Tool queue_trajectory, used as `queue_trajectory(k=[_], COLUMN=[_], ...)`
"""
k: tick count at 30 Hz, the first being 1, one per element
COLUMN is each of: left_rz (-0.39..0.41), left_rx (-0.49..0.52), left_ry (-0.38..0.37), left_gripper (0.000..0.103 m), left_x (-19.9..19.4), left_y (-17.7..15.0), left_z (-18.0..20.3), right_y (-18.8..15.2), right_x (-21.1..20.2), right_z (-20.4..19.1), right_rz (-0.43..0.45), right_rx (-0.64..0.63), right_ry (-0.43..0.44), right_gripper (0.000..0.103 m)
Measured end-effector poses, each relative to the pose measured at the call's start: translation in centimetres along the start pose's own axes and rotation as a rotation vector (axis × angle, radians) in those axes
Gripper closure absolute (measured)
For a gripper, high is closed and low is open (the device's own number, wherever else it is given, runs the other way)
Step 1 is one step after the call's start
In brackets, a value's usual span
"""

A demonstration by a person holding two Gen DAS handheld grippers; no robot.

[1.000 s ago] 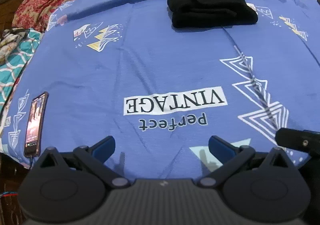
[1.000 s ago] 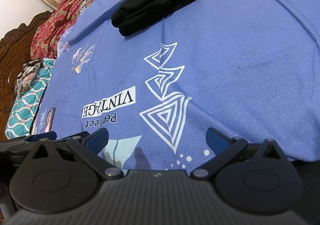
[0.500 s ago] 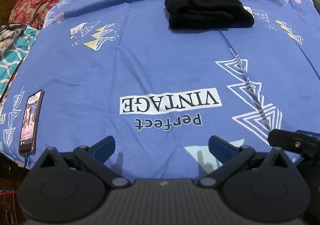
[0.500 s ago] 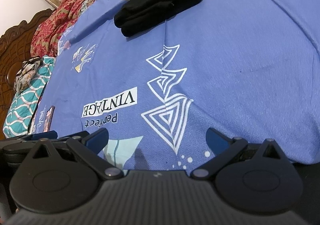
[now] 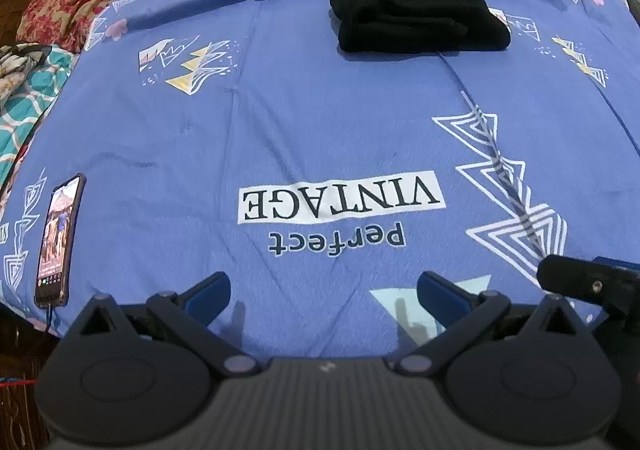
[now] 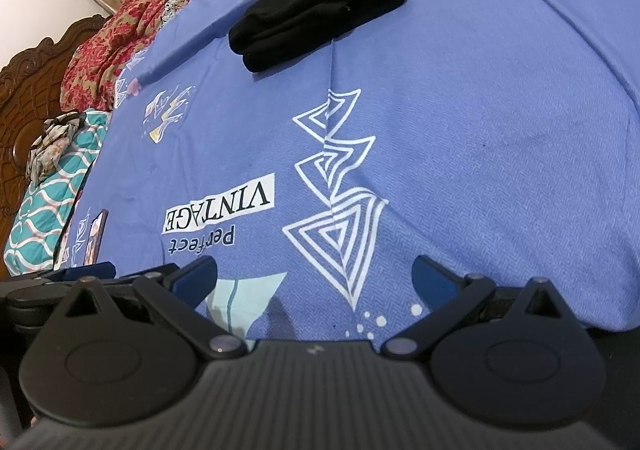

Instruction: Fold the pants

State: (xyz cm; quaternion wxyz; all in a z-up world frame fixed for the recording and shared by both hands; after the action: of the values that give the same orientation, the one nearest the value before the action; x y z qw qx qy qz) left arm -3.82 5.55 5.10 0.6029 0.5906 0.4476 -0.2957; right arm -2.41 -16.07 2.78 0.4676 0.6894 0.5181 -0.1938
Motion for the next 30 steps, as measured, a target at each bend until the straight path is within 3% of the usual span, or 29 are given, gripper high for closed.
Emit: queue_trajectory(k=[4, 12, 30], left_rz=[0.004, 0.06, 0.023], left_rx=[0.0, 0.044, 0.043], left_ry=[0.023, 0.152, 0.138], left_gripper=[0.0, 0.0, 0.0], left_x=[0.01, -0.24, 0.27], left_y=[-0.05, 0.03, -0.22], left_z=[-0.08, -0.12, -0.06], right_y=[0.0, -0.07, -0.21], right_x=[-0.01, -0.05, -0.2], right_z=[0.07, 0.1, 0.21], right_rz=[-0.001, -0.002, -0.001], right_rx=[0.003, 0.007, 0.016], right_ry=[0.0, 0.003, 0.006], right_gripper=[0.0, 0.0, 0.0])
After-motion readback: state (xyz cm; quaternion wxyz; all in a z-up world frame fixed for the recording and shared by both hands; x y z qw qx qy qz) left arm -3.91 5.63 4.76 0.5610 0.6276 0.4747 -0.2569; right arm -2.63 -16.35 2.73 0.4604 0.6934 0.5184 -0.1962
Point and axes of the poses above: each gripper's, at about its wrist camera, not at the fingertips, and x roughly the way its jaws point, z to its right, y to its top, the point moved 2 cm from there along x, roughly the way its jaws point, and after that the axes turned 2 degrees about -x, right-handed, at the moved point
